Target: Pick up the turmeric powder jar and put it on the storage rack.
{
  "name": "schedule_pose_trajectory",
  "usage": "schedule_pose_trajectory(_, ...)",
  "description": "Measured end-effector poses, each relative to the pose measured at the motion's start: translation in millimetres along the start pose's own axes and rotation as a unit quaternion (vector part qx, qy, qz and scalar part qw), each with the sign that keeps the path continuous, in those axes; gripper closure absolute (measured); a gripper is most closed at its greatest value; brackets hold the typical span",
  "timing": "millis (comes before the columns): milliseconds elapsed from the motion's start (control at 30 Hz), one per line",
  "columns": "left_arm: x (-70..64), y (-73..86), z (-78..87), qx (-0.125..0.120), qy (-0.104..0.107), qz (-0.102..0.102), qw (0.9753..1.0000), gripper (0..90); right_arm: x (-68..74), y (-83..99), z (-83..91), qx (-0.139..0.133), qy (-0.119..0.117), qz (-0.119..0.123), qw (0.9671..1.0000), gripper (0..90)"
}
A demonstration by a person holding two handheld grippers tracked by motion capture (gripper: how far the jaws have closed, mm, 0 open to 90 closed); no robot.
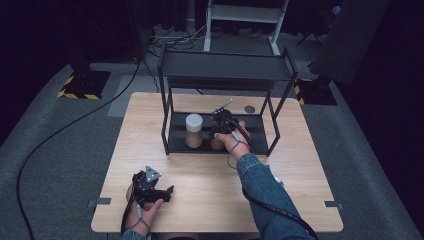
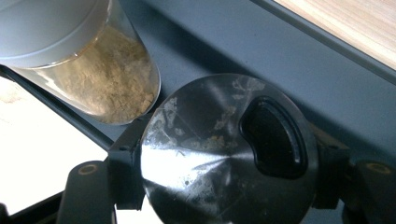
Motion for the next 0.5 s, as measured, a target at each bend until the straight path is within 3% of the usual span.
schedule_pose_trajectory(133,0.0,0.0,0.0,0.000,0.000,0.000,1.0000,3.5,-3.4,0.4,0.2,0.000,-0.005,0.001,1.0000,29.4)
schedule_pose_trajectory(200,0.0,0.0,0.0,0.000,0.000,0.000,1.0000,3.5,-3.1,1.4,2.3,-0.008,0.001,0.007,0.9999,20.0)
schedule_pose_trajectory(300,0.0,0.0,0.0,0.000,0.000,0.000,1.0000,3.5,-2.3,2.0,9.3,-0.008,0.005,0.017,0.9998,16.2)
schedule_pose_trajectory(500,0.0,0.0,0.0,0.000,0.001,0.001,1.0000,3.5,-8.8,12.5,34.5,-0.026,-0.006,-0.001,0.9997,13.4)
Point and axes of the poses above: each handheld gripper's, and its own axes: z roughly backward along the jaws, y roughly out of its underside, x roughly to its left, the point moved 7 cm from there along -z, roughly forward along the jaws, and after that the axes turned 9 degrees about -z, right-handed, at the moved point
